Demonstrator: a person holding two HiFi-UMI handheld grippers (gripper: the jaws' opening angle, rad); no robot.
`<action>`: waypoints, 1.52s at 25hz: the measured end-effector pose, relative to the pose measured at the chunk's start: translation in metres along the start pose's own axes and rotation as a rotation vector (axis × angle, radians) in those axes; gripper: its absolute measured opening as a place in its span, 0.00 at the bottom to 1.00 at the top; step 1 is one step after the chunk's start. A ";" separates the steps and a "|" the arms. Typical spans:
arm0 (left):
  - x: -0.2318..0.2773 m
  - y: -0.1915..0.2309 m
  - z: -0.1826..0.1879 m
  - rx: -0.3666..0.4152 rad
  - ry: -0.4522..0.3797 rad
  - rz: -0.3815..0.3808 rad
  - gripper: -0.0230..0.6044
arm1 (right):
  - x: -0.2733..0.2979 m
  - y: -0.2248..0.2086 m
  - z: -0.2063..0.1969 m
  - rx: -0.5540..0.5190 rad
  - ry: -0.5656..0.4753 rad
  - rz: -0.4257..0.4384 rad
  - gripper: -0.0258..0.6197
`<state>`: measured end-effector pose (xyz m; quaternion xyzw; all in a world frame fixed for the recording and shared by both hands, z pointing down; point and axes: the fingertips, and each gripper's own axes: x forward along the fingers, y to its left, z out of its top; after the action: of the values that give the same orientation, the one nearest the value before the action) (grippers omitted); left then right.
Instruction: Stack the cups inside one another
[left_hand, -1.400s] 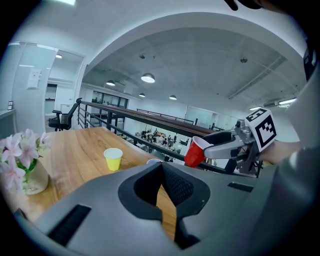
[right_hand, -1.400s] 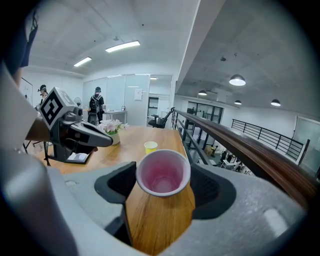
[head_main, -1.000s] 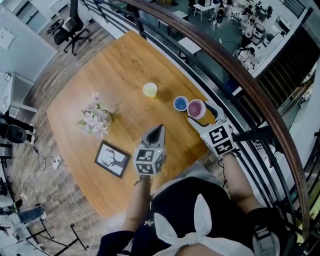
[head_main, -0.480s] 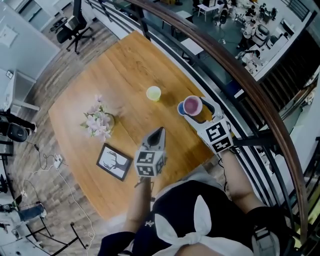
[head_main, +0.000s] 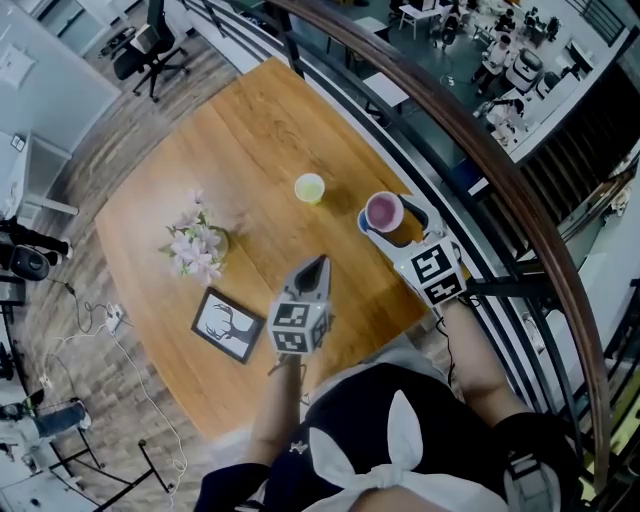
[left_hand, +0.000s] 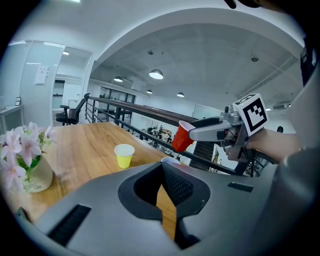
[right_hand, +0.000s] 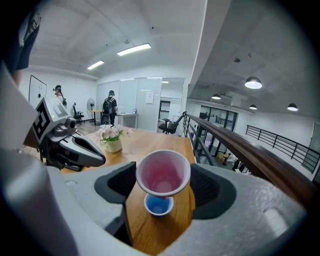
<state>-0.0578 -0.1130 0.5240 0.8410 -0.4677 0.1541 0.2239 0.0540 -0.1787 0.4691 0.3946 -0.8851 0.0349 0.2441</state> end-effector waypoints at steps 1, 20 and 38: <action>0.001 0.001 -0.001 -0.002 0.001 0.003 0.05 | 0.001 0.000 -0.002 0.002 0.003 0.004 0.56; 0.009 0.012 -0.006 -0.032 0.041 0.018 0.05 | 0.027 0.002 -0.028 0.032 0.068 0.059 0.56; 0.015 0.032 -0.009 -0.080 0.055 0.046 0.05 | 0.054 0.001 -0.068 0.077 0.158 0.079 0.56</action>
<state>-0.0781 -0.1339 0.5465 0.8158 -0.4865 0.1635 0.2667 0.0501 -0.1975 0.5537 0.3643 -0.8761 0.1093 0.2962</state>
